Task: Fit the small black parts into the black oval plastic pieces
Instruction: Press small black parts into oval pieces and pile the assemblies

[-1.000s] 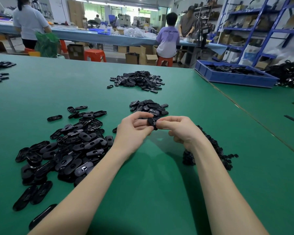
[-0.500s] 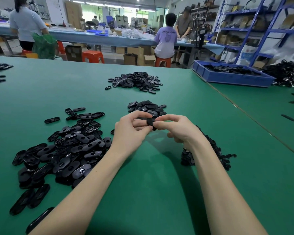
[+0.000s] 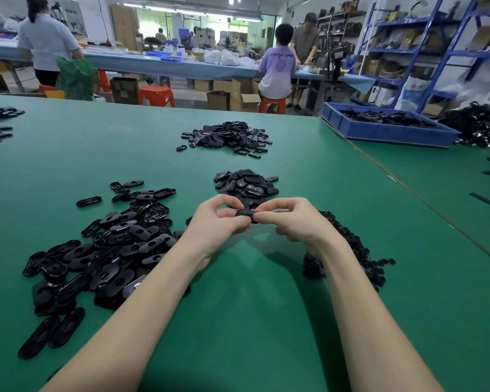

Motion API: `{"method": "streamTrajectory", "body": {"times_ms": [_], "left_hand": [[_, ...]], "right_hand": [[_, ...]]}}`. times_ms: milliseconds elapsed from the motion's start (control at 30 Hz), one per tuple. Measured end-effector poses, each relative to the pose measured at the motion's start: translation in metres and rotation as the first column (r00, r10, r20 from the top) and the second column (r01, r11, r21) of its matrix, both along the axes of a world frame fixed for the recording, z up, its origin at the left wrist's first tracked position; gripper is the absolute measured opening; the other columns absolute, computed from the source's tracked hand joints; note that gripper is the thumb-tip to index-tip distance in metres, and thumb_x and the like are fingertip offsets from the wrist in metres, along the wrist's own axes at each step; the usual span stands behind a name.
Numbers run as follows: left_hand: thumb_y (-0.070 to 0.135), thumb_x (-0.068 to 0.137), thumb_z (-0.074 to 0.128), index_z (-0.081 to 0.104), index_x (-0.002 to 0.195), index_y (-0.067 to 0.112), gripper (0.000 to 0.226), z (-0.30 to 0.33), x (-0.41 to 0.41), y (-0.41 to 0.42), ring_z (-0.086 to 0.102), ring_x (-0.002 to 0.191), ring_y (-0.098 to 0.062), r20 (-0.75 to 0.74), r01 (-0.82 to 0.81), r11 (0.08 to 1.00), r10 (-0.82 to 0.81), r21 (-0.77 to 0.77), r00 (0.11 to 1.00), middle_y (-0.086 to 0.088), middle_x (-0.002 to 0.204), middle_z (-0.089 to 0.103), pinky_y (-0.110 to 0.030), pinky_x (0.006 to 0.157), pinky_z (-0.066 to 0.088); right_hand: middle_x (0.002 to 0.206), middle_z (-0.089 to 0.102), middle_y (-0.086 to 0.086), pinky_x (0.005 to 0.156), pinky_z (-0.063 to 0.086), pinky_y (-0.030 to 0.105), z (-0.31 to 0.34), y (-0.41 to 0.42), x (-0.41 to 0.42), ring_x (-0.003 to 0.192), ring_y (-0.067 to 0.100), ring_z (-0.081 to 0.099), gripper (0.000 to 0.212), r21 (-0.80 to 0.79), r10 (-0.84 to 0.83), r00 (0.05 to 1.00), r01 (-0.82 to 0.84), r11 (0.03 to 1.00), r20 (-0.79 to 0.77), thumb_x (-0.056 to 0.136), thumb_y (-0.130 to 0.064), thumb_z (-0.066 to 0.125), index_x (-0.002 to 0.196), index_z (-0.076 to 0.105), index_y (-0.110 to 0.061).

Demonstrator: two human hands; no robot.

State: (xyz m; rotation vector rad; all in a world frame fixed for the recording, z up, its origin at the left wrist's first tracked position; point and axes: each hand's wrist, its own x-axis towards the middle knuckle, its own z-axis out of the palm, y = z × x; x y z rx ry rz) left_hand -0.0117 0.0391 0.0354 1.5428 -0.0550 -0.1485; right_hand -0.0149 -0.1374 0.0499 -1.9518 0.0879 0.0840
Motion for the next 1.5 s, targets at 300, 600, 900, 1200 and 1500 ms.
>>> {"method": "streamTrajectory", "body": {"times_ms": [300, 600, 900, 1200, 1500], "left_hand": [[-0.004, 0.081, 0.076, 0.066, 0.088, 0.014, 0.021, -0.009, 0.001, -0.003, 0.068, 0.070, -0.017, -0.018, -0.055, 0.998, 0.056, 0.010, 0.998, -0.009, 0.083, 0.076, -0.027, 0.076, 0.053], [-0.011, 0.079, 0.073, 0.066, 0.084, 0.010, 0.023, -0.016, 0.003, -0.009, 0.068, 0.066, -0.017, -0.071, -0.149, 0.988, 0.146, -0.038, 0.987, -0.001, 0.067, 0.074, -0.029, 0.079, 0.057], [0.005, 0.082, 0.076, 0.069, 0.094, 0.024, 0.023, -0.013, 0.008, 0.002, 0.075, 0.084, -0.018, 0.167, -0.040, 0.973, 0.002, 0.226, 0.986, 0.001, 0.086, 0.078, -0.028, 0.084, 0.055], [0.028, 0.077, 0.083, 0.076, 0.090, 0.031, 0.015, -0.006, 0.063, -0.021, 0.056, 0.062, 0.007, 0.421, -0.304, 0.841, 0.102, 0.448, 0.901, 0.016, 0.078, 0.069, -0.011, 0.070, 0.045], [0.036, 0.076, 0.079, 0.067, 0.085, 0.034, 0.015, -0.008, 0.114, -0.039, 0.066, 0.093, -0.009, 0.279, -0.305, 0.766, 0.171, 0.565, 0.945, 0.019, 0.080, 0.066, -0.027, 0.084, 0.052]], "right_hand": [[0.059, 0.059, -0.014, 0.050, 0.036, 0.013, -0.007, 0.002, 0.006, 0.046, -0.001, 0.044, 0.008, -0.104, -0.001, 0.999, 0.006, 0.995, 0.053, 0.081, -0.027, 0.082, 0.081, 0.077, -0.021], [0.056, 0.061, -0.014, 0.051, 0.040, 0.010, -0.016, 0.009, 0.006, 0.050, 0.001, 0.050, 0.009, -0.128, 0.001, 0.992, 0.015, 0.992, 0.129, 0.081, -0.025, 0.080, 0.076, 0.074, -0.021], [0.055, 0.059, -0.016, 0.047, 0.035, 0.009, -0.018, 0.009, 0.007, 0.046, -0.003, 0.047, 0.006, 0.088, -0.063, 0.988, 0.051, 0.995, 0.143, 0.086, -0.019, 0.079, 0.087, 0.072, -0.019], [0.093, 0.079, -0.003, 0.045, 0.039, 0.011, -0.018, -0.003, 0.004, 0.052, 0.008, 0.048, 0.012, 0.159, -0.153, 0.988, 0.147, 0.976, 0.022, 0.091, -0.031, 0.074, 0.098, 0.071, -0.022], [0.081, 0.076, -0.012, 0.053, 0.037, 0.018, -0.021, -0.009, 0.005, 0.064, 0.012, 0.047, 0.010, 0.123, -0.133, 0.991, 0.133, 0.983, -0.011, 0.090, -0.036, 0.072, 0.093, 0.074, -0.027]]}}
